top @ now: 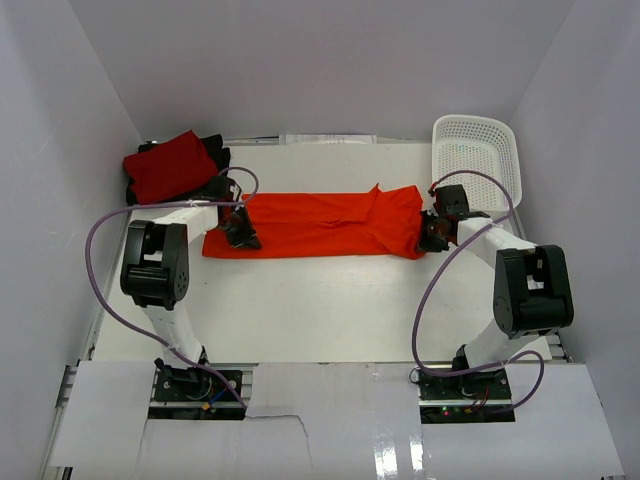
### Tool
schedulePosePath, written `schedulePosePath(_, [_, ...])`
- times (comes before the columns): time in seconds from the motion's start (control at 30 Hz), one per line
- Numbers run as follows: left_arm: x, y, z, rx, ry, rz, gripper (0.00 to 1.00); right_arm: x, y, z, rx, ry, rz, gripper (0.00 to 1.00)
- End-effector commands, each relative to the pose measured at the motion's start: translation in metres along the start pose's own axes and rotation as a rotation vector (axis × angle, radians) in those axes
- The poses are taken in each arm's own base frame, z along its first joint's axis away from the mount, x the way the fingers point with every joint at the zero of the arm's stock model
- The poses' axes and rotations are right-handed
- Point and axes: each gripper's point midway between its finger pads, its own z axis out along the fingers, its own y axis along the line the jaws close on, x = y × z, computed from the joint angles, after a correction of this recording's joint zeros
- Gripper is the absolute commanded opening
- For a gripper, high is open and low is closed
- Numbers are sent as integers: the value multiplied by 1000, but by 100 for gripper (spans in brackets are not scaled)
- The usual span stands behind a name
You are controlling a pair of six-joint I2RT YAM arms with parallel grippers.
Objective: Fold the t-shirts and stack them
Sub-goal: Fold the other side of the tshirt into a rectangle
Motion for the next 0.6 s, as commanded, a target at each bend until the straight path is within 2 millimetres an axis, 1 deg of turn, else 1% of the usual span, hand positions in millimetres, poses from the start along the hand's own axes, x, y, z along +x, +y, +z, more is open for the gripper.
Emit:
schedulePosePath(0.0, [0, 15, 2, -92, 8, 9, 20, -17, -5, -7, 40, -30, 2, 8])
schedulePosePath(0.07, [2, 21, 3, -123, 20, 1, 20, -18, -8, -10, 66, -10, 7, 8])
schedulePosePath(0.1, [3, 24, 6, -138, 26, 0, 20, -17, -16, -8, 107, 4, 12, 8])
schedulePosePath(0.2, [4, 28, 8, -159, 37, -8, 20, -13, -26, -8, 159, 62, 22, 8])
schedulePosePath(0.4, [6, 32, 9, -180, 45, -10, 20, -10, -41, -5, 236, 102, 28, 8])
schedulePosePath(0.47, [7, 35, 9, -192, 48, -9, 20, -8, -44, -4, 251, 117, 30, 8])
schedulePosePath(0.53, [6, 36, 8, -198, 45, -12, 21, -6, -41, -2, 230, 126, 38, 8])
schedulePosePath(0.57, [6, 37, 7, -198, 44, -10, 21, -6, -39, -2, 211, 124, 41, 11])
